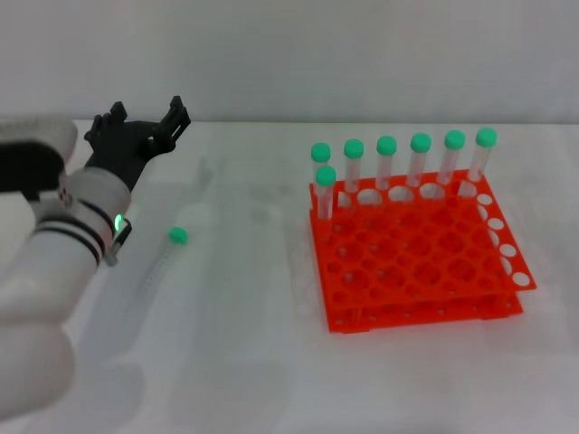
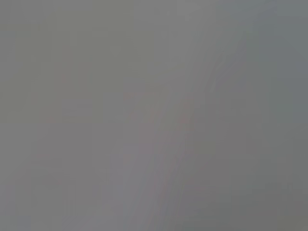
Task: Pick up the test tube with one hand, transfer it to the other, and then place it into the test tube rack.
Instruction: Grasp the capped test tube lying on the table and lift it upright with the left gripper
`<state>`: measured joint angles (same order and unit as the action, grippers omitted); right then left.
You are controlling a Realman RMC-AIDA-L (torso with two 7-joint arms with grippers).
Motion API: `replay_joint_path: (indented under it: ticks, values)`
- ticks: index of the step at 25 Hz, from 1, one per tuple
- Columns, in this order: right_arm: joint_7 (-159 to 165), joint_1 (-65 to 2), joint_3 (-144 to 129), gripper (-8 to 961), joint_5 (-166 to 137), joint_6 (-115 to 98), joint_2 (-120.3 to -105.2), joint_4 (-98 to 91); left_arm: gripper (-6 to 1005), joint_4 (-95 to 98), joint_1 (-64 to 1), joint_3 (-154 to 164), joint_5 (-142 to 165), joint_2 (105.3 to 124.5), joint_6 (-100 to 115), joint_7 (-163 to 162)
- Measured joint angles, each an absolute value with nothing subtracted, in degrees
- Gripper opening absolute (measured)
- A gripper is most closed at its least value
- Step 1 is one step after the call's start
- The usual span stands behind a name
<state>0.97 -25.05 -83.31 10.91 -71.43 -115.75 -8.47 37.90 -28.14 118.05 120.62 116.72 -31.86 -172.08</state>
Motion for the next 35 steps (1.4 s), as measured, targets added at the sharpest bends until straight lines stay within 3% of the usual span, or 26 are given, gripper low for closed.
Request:
replay_joint_path:
  ticks: [3, 8, 17, 26, 35]
  values:
    - [1.0, -25.0, -83.3, 849, 10.9, -71.3, -115.76, -8.5, 868, 45.7, -25.8, 110.7, 127.6, 116.14, -20.3, -171.9]
    - [1.0, -25.0, -83.3, 849, 10.9, -71.3, -115.75, -8.4, 867, 59.8, -22.4, 96.4, 139.7, 116.96, 4.8, -171.3]
    - [1.0, -25.0, -83.3, 848, 10.9, -71.5, -115.75, -8.5, 866, 72.0, -24.6, 80.9, 146.2, 118.73, 40.8, -162.4]
    - [1.0, -25.2, -83.5, 848, 10.9, -71.3, -115.75, -8.6, 867, 76.6, -28.5, 78.6, 155.9, 119.05, 58.4, -164.1]
    - [1.0, -25.3, -83.4, 848, 10.9, -71.3, -115.75, -8.5, 868, 75.4, -28.7, 78.3, 154.1, 119.16, 61.9, -165.8]
